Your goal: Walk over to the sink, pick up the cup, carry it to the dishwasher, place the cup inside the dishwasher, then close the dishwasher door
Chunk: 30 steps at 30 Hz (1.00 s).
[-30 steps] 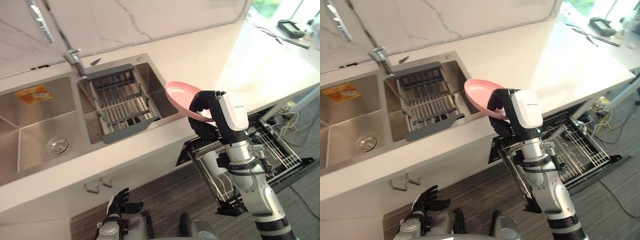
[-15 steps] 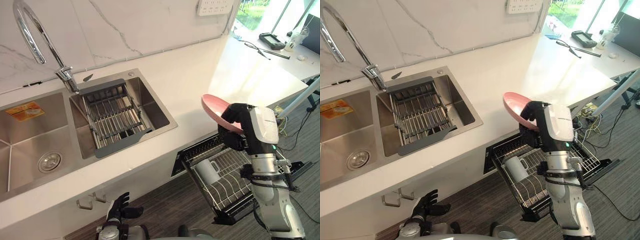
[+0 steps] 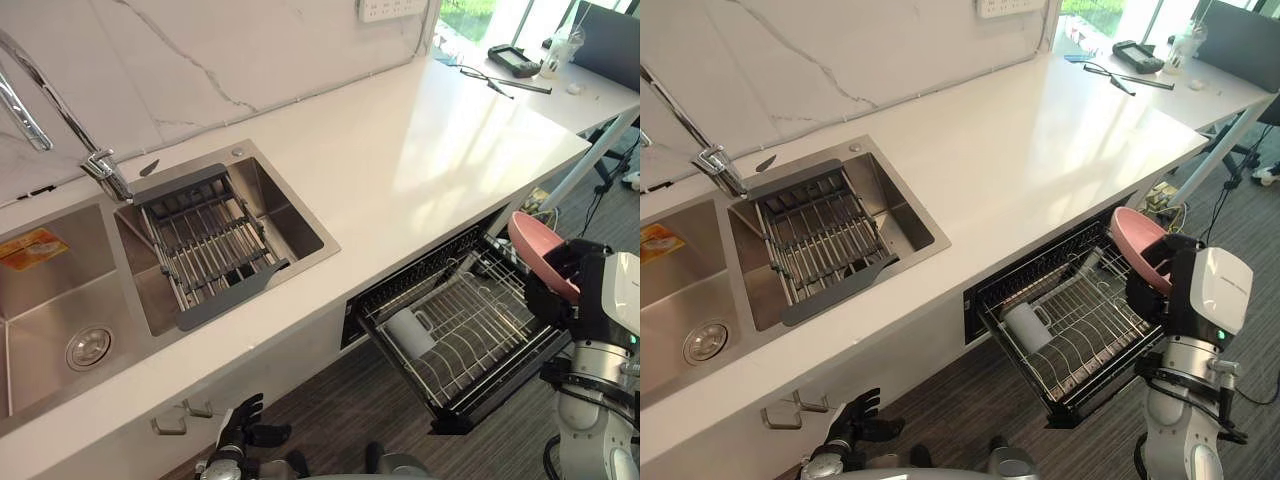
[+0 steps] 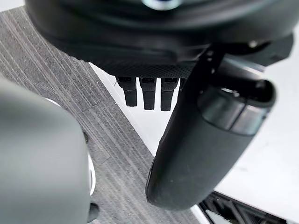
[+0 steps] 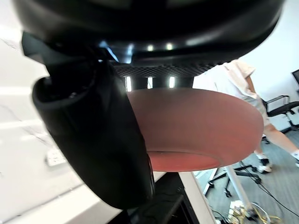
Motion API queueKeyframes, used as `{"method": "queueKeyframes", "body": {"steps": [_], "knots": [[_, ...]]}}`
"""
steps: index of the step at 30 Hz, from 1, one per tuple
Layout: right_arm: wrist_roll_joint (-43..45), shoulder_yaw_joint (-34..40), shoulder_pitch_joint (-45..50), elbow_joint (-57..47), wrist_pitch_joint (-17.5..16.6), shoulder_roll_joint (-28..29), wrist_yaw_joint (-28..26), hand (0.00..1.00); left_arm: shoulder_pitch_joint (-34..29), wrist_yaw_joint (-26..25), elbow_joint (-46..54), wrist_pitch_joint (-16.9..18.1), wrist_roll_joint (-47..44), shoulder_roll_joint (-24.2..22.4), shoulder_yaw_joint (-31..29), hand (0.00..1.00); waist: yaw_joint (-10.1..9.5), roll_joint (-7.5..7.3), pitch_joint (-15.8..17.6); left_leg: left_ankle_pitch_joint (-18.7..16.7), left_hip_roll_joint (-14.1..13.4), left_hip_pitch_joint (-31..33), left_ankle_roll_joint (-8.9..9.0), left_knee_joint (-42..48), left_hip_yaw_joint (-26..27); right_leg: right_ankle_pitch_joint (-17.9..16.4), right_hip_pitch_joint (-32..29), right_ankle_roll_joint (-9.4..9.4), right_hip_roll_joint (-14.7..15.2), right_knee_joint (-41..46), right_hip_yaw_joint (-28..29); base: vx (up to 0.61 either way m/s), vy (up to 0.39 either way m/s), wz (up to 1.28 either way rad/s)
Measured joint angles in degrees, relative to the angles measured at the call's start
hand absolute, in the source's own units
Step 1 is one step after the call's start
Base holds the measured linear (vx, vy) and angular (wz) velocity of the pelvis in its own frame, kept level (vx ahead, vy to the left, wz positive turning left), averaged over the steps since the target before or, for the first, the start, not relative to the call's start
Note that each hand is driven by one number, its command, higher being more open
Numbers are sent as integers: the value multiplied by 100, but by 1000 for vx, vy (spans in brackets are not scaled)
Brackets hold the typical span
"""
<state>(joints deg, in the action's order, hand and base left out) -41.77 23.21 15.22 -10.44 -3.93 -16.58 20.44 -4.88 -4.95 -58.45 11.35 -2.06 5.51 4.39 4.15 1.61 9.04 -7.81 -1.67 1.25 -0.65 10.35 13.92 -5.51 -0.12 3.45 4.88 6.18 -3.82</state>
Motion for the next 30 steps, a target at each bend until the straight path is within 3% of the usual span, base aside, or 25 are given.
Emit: {"method": "queueKeyframes", "body": {"steps": [4, 9, 22, 30], "knots": [[228, 103, -103, 555, 147, 1, 6, 30, 3, -5, 26, -4, -6, -60, 21, 90, 3, 147, 70, 12, 33, 162, -20, 46, -31, -100, -224, 4, 46, 243, -13, -6, 6, 3], [584, 115, -557, 1018, 193, -50, 37, 30, 50, -3, 159, 18, -22, -89, 46, 90, 5, 272, 388, 29, 61, 463, -50, 230, -66, -247, -666, 2, 116, 728, -5, -67, 0, 3], [961, -250, -1549, 1477, 275, -412, 150, 30, 326, -149, 404, 137, -276, -106, 48, 90, -34, 369, 1135, 95, 151, 1141, -93, 391, -66, -605, -1818, -79, 262, 1889, 82, -58, -22, 2], [1149, -807, -2145, 1986, 276, -593, 216, 30, 425, -233, 441, 171, -369, -134, 59, 90, -160, 422, 1265, 124, 154, 1333, -90, 388, -10, -611, -2067, -90, 265, 1979, 166, -2, -2, -2]]}}
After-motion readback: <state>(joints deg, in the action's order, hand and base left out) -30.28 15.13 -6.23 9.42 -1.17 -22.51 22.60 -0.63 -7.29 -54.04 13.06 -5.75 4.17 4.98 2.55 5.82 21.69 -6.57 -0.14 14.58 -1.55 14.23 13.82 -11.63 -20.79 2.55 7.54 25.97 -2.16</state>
